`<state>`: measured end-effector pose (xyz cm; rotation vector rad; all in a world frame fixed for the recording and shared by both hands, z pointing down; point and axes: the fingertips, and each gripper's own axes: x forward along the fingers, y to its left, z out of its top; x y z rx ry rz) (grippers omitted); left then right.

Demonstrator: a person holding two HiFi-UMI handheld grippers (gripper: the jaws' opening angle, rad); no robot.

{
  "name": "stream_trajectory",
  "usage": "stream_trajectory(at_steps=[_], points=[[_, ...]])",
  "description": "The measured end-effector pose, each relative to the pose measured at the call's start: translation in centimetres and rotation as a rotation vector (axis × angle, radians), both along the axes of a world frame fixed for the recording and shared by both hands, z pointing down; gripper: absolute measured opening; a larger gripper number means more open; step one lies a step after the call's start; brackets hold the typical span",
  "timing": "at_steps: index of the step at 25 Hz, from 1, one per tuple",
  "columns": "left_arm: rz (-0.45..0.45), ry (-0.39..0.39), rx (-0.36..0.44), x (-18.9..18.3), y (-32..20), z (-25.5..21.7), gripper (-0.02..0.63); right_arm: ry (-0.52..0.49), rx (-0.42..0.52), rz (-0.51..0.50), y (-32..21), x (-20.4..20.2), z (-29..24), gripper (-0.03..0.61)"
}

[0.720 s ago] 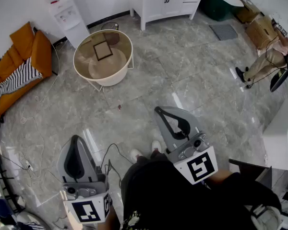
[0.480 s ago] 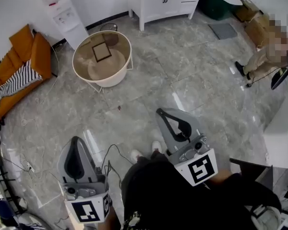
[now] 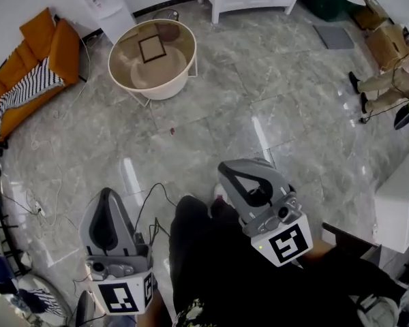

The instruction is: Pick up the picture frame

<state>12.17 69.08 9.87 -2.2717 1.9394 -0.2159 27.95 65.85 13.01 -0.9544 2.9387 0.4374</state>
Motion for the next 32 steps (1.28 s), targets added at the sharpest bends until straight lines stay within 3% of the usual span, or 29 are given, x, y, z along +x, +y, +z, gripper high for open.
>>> stream_trajectory(at_steps=[5, 11, 22, 32], points=[[-0.027, 0.023, -0.065, -0.5, -0.6, 3.0, 0.011, -0.012, -0.069, -0.019, -1.2, -0.2, 2.4, -0.005], [-0.011, 0.030, -0.040, -2.2, -3.2, 3.7, 0.011, 0.005, -0.058, -0.027, -3.6, -2.2, 3.0, -0.005], [-0.050, 0.053, 0.038, -10.6, -7.6, 1.8, 0.011, 0.004, -0.010, -0.027, -9.1, -9.6, 0.4, -0.005], [-0.051, 0.056, 0.037, -18.0, -11.2, 2.0, 0.011, -0.017, -0.037, -0.013, -13.1, -16.7, 0.7, -0.005]])
